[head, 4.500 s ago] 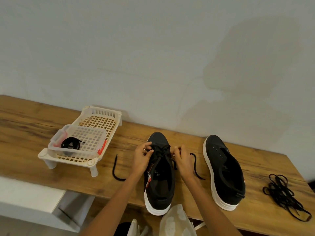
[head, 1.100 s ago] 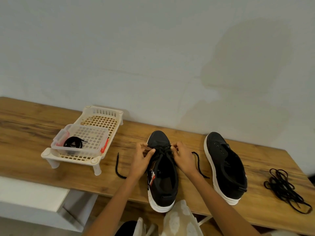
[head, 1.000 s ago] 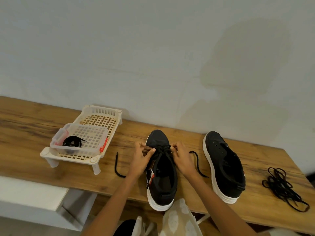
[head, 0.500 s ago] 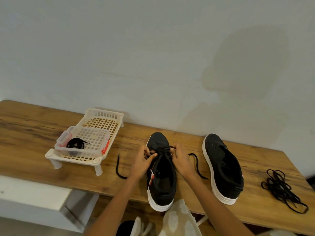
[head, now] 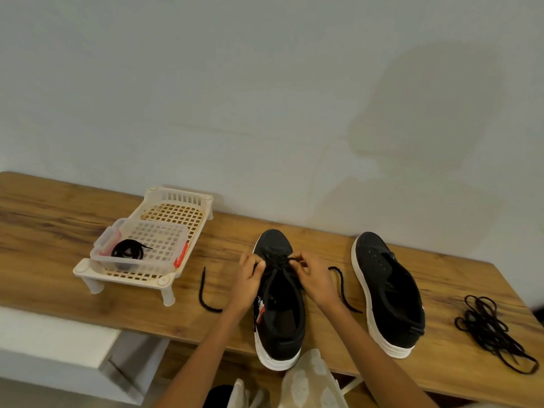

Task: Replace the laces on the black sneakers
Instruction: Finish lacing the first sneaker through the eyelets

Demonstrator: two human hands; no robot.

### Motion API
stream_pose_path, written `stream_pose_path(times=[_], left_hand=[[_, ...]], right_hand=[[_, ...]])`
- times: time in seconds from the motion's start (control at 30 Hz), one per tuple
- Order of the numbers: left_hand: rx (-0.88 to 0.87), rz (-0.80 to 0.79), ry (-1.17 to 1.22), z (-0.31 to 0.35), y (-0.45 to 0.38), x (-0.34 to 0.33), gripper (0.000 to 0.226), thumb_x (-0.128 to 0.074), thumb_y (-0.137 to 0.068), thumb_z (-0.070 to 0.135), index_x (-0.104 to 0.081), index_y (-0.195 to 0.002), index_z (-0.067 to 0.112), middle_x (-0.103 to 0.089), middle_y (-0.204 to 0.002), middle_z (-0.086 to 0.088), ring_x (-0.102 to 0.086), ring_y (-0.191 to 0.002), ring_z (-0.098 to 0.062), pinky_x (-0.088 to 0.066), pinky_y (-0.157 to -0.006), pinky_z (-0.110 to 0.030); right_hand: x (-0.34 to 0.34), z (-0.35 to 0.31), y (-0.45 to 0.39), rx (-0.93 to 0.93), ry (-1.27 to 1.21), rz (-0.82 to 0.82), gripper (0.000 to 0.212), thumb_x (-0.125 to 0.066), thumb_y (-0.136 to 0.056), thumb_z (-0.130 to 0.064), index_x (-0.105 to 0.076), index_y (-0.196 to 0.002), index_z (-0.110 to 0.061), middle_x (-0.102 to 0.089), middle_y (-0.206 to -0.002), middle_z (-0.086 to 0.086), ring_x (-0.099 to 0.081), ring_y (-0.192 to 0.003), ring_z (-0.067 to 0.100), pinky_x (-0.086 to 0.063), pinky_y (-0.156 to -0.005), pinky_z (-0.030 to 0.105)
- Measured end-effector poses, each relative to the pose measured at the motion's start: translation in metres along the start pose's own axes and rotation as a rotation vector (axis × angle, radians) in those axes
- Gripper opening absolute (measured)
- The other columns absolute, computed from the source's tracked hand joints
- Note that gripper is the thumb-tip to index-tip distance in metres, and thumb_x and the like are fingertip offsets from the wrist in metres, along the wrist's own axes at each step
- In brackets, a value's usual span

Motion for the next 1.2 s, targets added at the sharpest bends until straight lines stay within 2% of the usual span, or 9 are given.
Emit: stream_pose_path(times=[0.2,0.4,0.5,0.63,0.77,0.9,1.0,1.1,1.2], left_hand=[[0.054,-0.044,0.244,-0.004,0.006,0.000,0.022,-0.044,-0.097,0.005,-0.050,-0.077,0.013,-0.042,-0.092,-0.001,-0.046,-0.085,-0.008,-0.038,-0.077,-0.009],[-0.011,-0.140,0.130,-0.007,0.005,0.009,0.033,-0.059,-0.087,-0.003,-0.063,-0.097,0.028,-0.053,-0.107,0.002,-0.056,-0.094,0.000,-0.045,-0.084,-0.012],[-0.022,-0.104,0.090,-0.007,0.003,0.012,0.023,-0.062,-0.087,0.002,-0.065,-0.091,0.025,-0.056,-0.102,0.003,-0.057,-0.097,-0.004,-0.046,-0.083,-0.012],[-0.026,-0.098,0.056,-0.010,-0.001,0.007,0.025,-0.053,-0.092,0.002,-0.057,-0.080,0.024,-0.052,-0.091,0.003,-0.052,-0.089,-0.008,-0.041,-0.081,-0.013],[0.034,-0.109,0.121,-0.015,-0.004,0.002,0.025,-0.045,-0.096,0.002,-0.053,-0.078,0.017,-0.046,-0.089,0.000,-0.047,-0.085,-0.006,-0.036,-0.081,-0.019],[0.030,-0.115,0.166,-0.015,-0.002,0.004,0.025,-0.044,-0.095,-0.001,-0.055,-0.081,0.016,-0.050,-0.089,0.000,-0.049,-0.082,0.004,-0.038,-0.076,-0.010],[0.038,-0.127,0.206,-0.015,-0.003,0.002,0.028,-0.044,-0.094,-0.004,-0.059,-0.090,0.019,-0.052,-0.098,-0.002,-0.052,-0.096,-0.009,-0.041,-0.085,-0.017],[0.045,-0.135,0.167,-0.016,-0.003,0.001,0.035,-0.047,-0.092,-0.007,-0.061,-0.095,0.024,-0.051,-0.106,-0.003,-0.054,-0.099,-0.014,-0.044,-0.088,-0.018],[0.013,-0.130,0.086,-0.017,-0.004,0.000,0.031,-0.053,-0.090,-0.003,-0.061,-0.095,0.027,-0.051,-0.103,0.000,-0.055,-0.093,-0.014,-0.046,-0.086,-0.020]], right_hand=[[0.000,0.007,-0.002,-0.028,-0.037,-0.047,0.016,-0.056,-0.094,-0.015,-0.061,-0.108,-0.017,-0.062,-0.105,-0.006,-0.054,-0.092,0.001,-0.042,-0.073,0.004],[0.002,0.003,0.000,-0.051,-0.054,-0.049,0.014,-0.056,-0.094,-0.014,-0.060,-0.106,-0.018,-0.059,-0.100,-0.010,-0.055,-0.094,0.003,-0.042,-0.071,0.005],[0.003,0.003,0.002,-0.043,-0.055,-0.048,0.015,-0.056,-0.094,-0.014,-0.061,-0.107,-0.020,-0.060,-0.102,-0.008,-0.056,-0.093,0.004,-0.043,-0.071,0.007],[0.003,0.004,0.000,-0.022,-0.024,-0.068,0.019,-0.058,-0.093,-0.019,-0.065,-0.110,-0.021,-0.062,-0.109,-0.005,-0.056,-0.097,0.004,-0.043,-0.076,0.008],[0.002,0.001,-0.003,-0.017,0.035,-0.039,0.011,-0.058,-0.093,-0.019,-0.066,-0.100,-0.020,-0.063,-0.100,-0.007,-0.056,-0.090,0.004,-0.040,-0.071,0.007],[0.002,-0.001,-0.003,-0.052,0.078,-0.002,0.013,-0.047,-0.096,-0.021,-0.052,-0.085,-0.021,-0.057,-0.082,-0.005,-0.055,-0.077,0.011,-0.038,-0.059,0.017],[0.004,0.004,0.000,-0.111,-0.087,0.040,0.020,-0.041,-0.099,-0.019,-0.043,-0.079,-0.022,-0.056,-0.081,0.005,-0.062,-0.082,0.022,-0.044,-0.059,0.024],[0.006,0.002,0.004,-0.044,-0.055,-0.006,0.007,-0.048,-0.098,-0.022,-0.054,-0.094,-0.023,-0.058,-0.090,-0.006,-0.059,-0.083,0.009,-0.044,-0.063,0.010],[0.005,0.004,0.003,0.018,0.021,-0.063,0.019,-0.057,-0.093,-0.024,-0.064,-0.111,-0.022,-0.060,-0.103,-0.013,-0.054,-0.089,-0.003,-0.042,-0.071,0.002]])
Point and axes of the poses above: each hand's wrist, its own y-axis away from the middle knuckle, its own x-axis out of the back of the hand, z = x × y, the point moved 3 cm from there along -y, towards the middle knuckle
